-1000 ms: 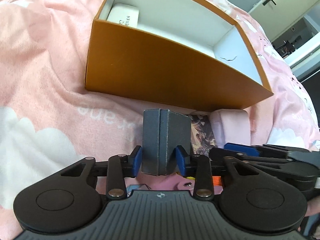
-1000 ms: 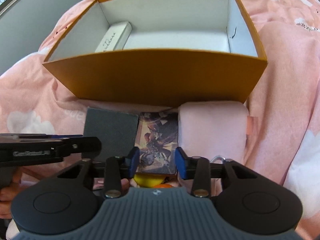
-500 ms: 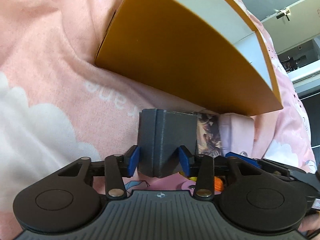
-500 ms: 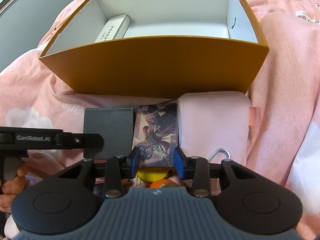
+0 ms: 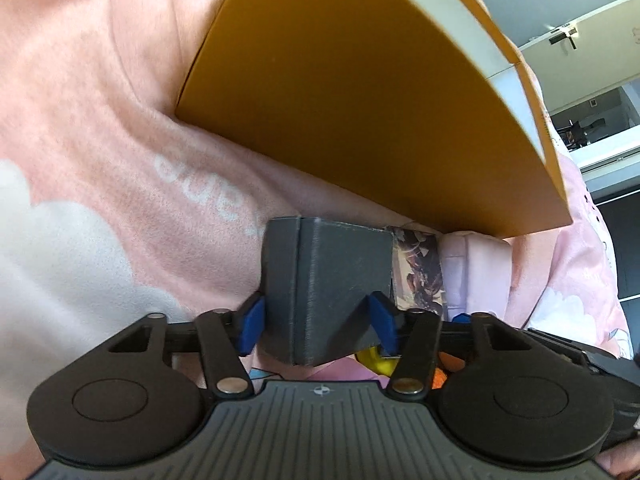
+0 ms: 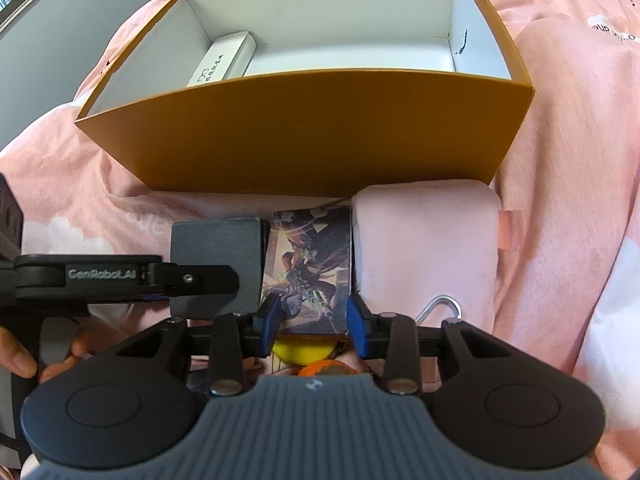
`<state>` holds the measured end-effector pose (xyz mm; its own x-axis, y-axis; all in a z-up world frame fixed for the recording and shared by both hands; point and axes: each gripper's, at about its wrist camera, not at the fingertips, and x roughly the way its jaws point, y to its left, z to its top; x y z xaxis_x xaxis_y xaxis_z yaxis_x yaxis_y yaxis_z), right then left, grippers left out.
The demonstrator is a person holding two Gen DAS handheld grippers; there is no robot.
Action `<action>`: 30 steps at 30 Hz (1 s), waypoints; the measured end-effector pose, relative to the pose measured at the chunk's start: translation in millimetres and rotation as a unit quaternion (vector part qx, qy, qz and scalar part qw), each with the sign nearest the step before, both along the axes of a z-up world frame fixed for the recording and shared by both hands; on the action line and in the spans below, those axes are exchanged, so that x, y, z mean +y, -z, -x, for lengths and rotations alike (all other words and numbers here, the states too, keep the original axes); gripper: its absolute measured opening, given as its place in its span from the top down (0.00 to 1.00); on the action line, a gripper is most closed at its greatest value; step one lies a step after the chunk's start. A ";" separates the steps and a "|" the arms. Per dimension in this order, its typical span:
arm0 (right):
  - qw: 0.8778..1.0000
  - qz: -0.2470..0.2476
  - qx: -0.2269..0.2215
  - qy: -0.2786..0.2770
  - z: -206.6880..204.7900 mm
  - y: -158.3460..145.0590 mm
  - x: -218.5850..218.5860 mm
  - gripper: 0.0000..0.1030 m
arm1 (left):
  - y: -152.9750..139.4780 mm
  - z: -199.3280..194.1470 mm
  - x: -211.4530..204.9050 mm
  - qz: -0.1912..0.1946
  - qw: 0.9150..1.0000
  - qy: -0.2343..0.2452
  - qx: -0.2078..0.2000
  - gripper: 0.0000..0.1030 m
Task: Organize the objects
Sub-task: 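Close left gripper on dark gray box while right gripper pinches trading card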
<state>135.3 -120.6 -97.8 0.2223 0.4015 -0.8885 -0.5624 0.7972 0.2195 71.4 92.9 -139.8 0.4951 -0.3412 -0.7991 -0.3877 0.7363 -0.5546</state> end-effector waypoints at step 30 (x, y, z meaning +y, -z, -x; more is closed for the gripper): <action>0.992 0.101 0.043 -0.060 -43.6 20.1 62.2 0.41 | -59.6 22.4 26.0 -0.142 0.990 0.017 -0.002 0.55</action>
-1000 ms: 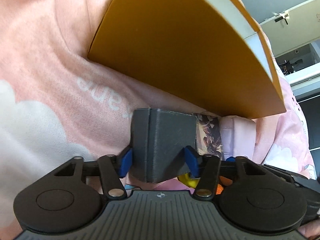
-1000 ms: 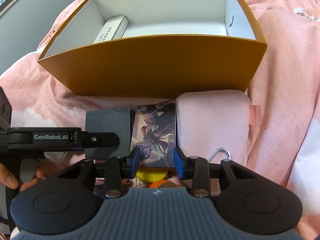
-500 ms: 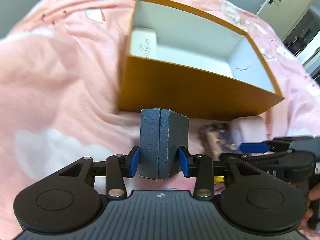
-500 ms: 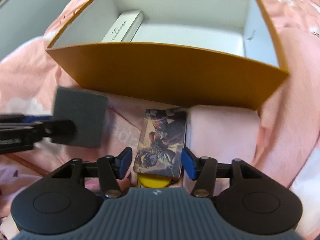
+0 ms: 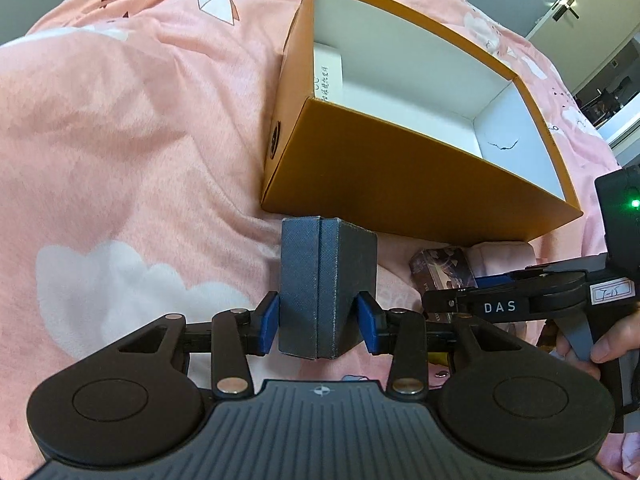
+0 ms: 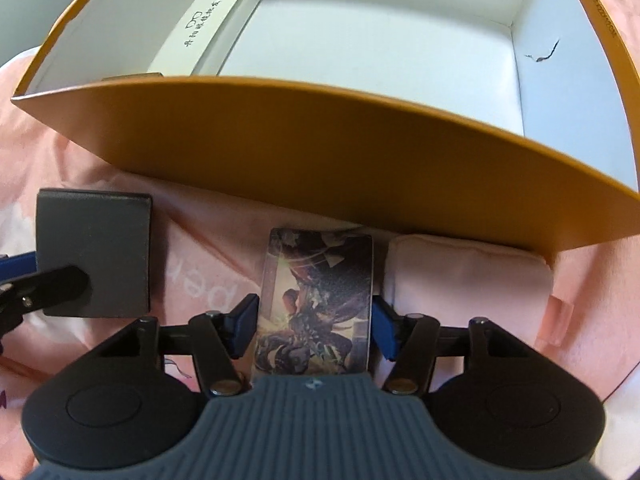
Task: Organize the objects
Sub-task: 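Close left gripper on dark gray box while right gripper pinches trading card, then carry gray box with left tool and card with right tool into orange box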
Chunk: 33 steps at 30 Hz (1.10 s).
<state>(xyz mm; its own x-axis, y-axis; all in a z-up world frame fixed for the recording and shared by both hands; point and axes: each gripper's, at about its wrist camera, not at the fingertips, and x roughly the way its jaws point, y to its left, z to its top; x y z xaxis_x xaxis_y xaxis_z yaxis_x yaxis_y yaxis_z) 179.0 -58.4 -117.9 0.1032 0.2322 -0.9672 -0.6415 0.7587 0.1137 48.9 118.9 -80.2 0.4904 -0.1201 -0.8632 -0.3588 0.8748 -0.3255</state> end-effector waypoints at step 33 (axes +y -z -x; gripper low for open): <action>0.969 -0.237 -0.051 0.051 -34.8 -157.0 -48.9 0.42 | -116.5 -68.5 8.2 0.054 0.986 0.067 -0.142 0.58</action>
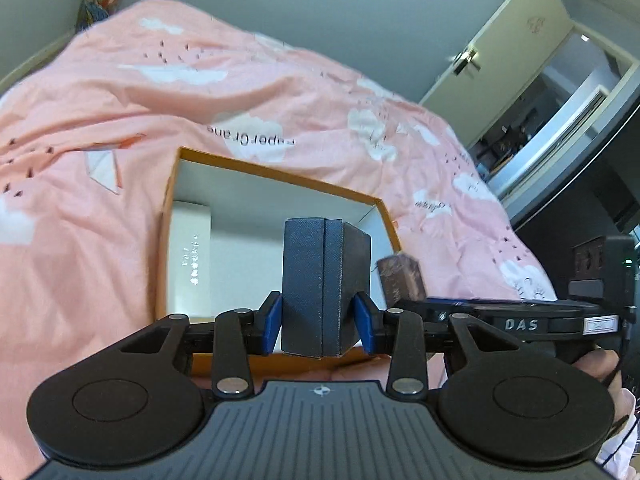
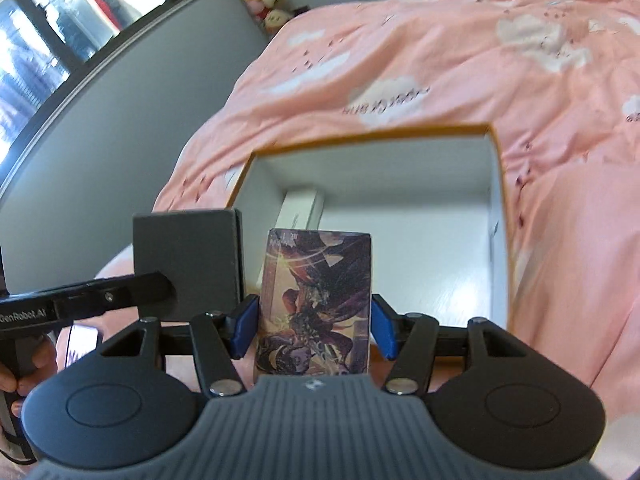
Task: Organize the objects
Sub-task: 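Carry gray box with left tool and card with right tool into orange box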
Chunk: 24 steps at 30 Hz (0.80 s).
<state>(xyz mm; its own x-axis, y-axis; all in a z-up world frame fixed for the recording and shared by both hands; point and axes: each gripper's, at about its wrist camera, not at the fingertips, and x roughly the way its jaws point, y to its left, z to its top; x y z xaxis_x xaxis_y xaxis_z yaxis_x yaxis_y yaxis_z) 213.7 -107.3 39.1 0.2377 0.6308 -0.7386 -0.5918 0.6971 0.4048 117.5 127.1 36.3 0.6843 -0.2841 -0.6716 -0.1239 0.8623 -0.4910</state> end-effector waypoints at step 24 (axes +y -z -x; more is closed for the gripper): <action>0.993 0.086 0.074 0.022 -86.9 104.2 36.1 0.42 | 110.2 -98.0 -21.3 -0.053 0.970 0.065 0.230 0.57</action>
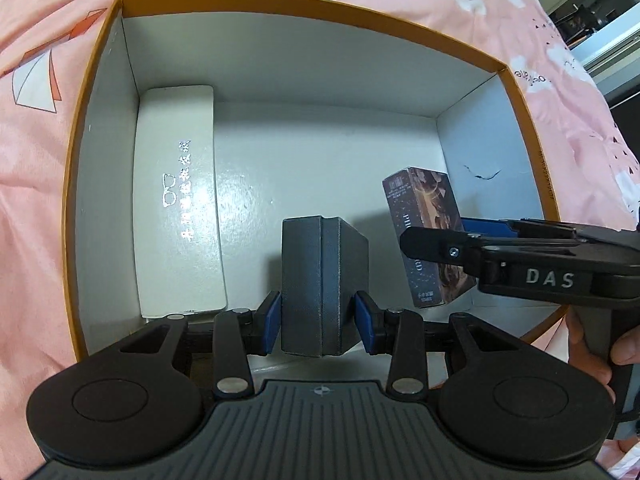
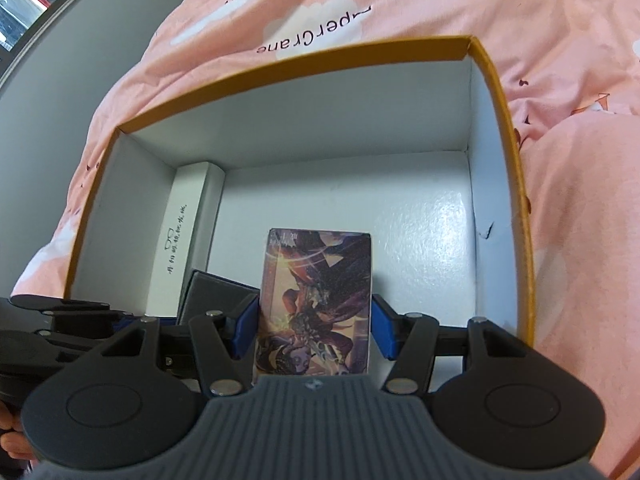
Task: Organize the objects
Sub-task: 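Carry gray box with left tool and card with right tool into orange box, then open left gripper releasing gray box while right gripper releases card beside it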
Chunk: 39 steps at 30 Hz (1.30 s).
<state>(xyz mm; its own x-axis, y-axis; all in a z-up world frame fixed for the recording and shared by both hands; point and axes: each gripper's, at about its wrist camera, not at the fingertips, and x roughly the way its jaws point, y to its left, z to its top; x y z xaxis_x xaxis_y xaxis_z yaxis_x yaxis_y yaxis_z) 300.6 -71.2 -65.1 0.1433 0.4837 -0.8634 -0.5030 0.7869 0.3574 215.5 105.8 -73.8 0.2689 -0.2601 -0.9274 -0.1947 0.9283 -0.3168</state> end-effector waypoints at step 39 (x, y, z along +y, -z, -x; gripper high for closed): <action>0.993 0.082 0.084 -0.027 -4.0 34.1 44.9 0.51 | -41.0 31.0 16.5 -0.028 0.988 -0.025 -0.153 0.44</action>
